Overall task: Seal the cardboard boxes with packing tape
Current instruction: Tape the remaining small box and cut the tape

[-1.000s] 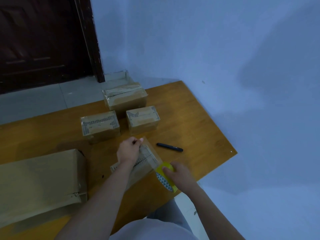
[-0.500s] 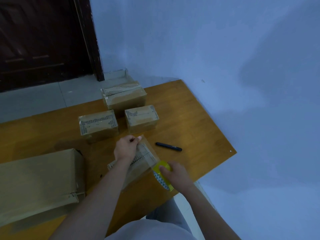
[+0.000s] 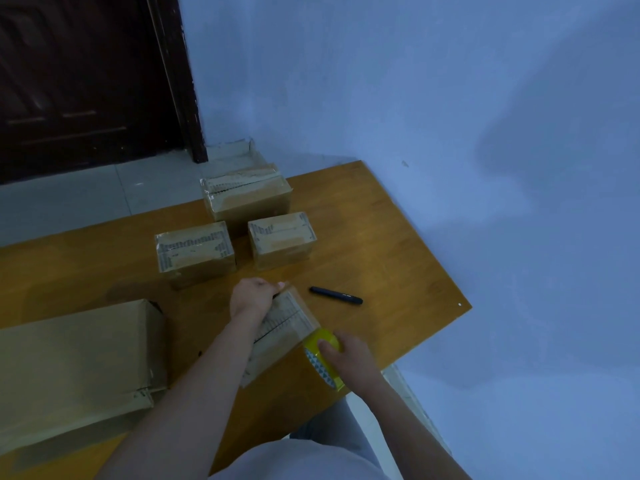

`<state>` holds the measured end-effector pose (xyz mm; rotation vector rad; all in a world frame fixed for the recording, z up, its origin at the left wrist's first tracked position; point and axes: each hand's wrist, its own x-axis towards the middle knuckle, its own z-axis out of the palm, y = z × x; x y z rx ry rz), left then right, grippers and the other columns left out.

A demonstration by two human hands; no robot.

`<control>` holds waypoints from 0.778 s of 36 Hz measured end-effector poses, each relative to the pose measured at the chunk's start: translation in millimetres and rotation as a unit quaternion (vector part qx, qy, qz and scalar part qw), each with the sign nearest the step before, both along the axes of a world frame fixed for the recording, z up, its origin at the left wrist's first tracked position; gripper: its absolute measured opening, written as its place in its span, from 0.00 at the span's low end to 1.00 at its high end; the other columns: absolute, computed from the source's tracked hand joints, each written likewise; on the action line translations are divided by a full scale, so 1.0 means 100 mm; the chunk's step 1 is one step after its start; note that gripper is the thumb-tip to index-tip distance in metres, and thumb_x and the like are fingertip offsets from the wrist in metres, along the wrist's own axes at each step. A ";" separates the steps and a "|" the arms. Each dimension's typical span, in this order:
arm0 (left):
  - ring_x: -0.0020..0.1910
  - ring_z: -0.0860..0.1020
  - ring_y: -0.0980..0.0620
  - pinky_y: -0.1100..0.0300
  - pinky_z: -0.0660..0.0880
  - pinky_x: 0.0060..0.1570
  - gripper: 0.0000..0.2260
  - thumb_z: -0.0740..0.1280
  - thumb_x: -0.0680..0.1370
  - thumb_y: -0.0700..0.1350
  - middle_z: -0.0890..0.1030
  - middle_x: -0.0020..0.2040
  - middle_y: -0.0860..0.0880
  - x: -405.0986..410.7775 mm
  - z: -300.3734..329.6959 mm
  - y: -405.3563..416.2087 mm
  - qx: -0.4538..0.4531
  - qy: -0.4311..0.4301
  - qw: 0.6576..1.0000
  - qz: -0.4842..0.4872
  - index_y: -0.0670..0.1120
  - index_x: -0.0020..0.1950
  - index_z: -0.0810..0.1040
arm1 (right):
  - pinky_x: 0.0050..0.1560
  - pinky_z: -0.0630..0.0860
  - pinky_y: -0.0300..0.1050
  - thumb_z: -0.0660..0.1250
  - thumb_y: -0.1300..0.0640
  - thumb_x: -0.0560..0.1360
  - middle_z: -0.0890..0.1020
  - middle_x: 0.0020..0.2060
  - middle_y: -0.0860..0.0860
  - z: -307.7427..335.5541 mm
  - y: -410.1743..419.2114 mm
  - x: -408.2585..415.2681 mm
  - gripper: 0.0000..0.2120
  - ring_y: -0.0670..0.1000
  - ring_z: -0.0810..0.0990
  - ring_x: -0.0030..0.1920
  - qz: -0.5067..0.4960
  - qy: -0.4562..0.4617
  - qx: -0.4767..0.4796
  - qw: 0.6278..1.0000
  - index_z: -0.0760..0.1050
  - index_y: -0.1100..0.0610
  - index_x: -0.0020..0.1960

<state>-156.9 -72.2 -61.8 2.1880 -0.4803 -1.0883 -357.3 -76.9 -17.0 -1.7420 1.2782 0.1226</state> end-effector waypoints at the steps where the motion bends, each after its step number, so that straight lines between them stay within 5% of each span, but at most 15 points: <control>1: 0.45 0.79 0.44 0.51 0.78 0.48 0.12 0.70 0.76 0.53 0.82 0.45 0.44 0.02 -0.02 -0.02 0.011 0.011 1.000 -0.002 0.43 0.42 0.82 | 0.37 0.75 0.37 0.59 0.50 0.80 0.80 0.40 0.53 0.00 -0.01 0.00 0.08 0.50 0.80 0.38 0.001 0.000 -0.001 1.000 0.73 0.53 0.49; 4: 0.54 0.78 0.42 0.53 0.74 0.52 0.16 0.70 0.75 0.54 0.80 0.53 0.43 0.08 -0.02 -0.05 0.061 0.036 0.997 -0.028 0.41 0.51 0.82 | 0.44 0.78 0.47 0.60 0.51 0.80 0.82 0.47 0.61 -0.02 -0.03 0.02 0.08 0.58 0.81 0.45 0.002 -0.010 0.009 1.000 0.74 0.53 0.47; 10: 0.57 0.77 0.42 0.51 0.74 0.59 0.19 0.67 0.77 0.56 0.79 0.55 0.41 0.11 0.00 -0.10 0.120 0.066 0.988 -0.076 0.39 0.50 0.78 | 0.39 0.76 0.37 0.60 0.51 0.80 0.80 0.39 0.48 -0.09 -0.07 0.01 0.06 0.45 0.79 0.38 0.002 -0.025 0.025 0.999 0.72 0.49 0.45; 13: 0.55 0.78 0.42 0.52 0.73 0.52 0.17 0.64 0.79 0.54 0.78 0.50 0.41 0.09 -0.02 -0.09 0.118 0.070 0.987 -0.082 0.42 0.41 0.76 | 0.43 0.78 0.41 0.60 0.50 0.80 0.80 0.41 0.48 -0.12 -0.08 0.00 0.05 0.46 0.80 0.40 -0.004 -0.023 0.039 0.999 0.72 0.51 0.48; 16: 0.53 0.79 0.44 0.55 0.73 0.48 0.12 0.62 0.80 0.50 0.80 0.50 0.43 0.06 -0.03 -0.09 0.118 0.005 0.987 -0.106 0.43 0.45 0.78 | 0.45 0.77 0.41 0.60 0.50 0.80 0.79 0.44 0.49 -0.13 -0.08 -0.02 0.05 0.47 0.79 0.44 -0.004 -0.030 0.042 0.999 0.71 0.51 0.49; 19: 0.53 0.78 0.45 0.56 0.76 0.49 0.09 0.62 0.79 0.45 0.80 0.54 0.44 0.04 -0.08 -0.07 0.078 -0.030 0.993 -0.083 0.44 0.54 0.80 | 0.44 0.76 0.40 0.59 0.52 0.80 0.79 0.42 0.50 -0.10 -0.03 -0.04 0.07 0.49 0.79 0.43 -0.012 -0.061 0.049 0.997 0.70 0.46 0.44; 22: 0.49 0.78 0.50 0.57 0.75 0.47 0.11 0.65 0.80 0.48 0.80 0.53 0.45 0.03 -0.06 -0.04 -0.015 -0.103 0.993 -0.056 0.45 0.58 0.79 | 0.48 0.77 0.50 0.60 0.53 0.80 0.81 0.45 0.58 -0.16 0.01 -0.02 0.07 0.57 0.81 0.46 -0.026 -0.085 0.033 0.996 0.71 0.47 0.43; 28: 0.50 0.77 0.51 0.58 0.75 0.51 0.07 0.63 0.80 0.42 0.78 0.50 0.49 0.05 0.09 0.01 -0.261 -0.254 0.926 -0.098 0.43 0.55 0.78 | 0.43 0.77 0.46 0.61 0.51 0.79 0.78 0.39 0.48 -0.24 0.15 0.15 0.06 0.49 0.79 0.41 -0.085 -0.163 0.065 0.981 0.74 0.50 0.45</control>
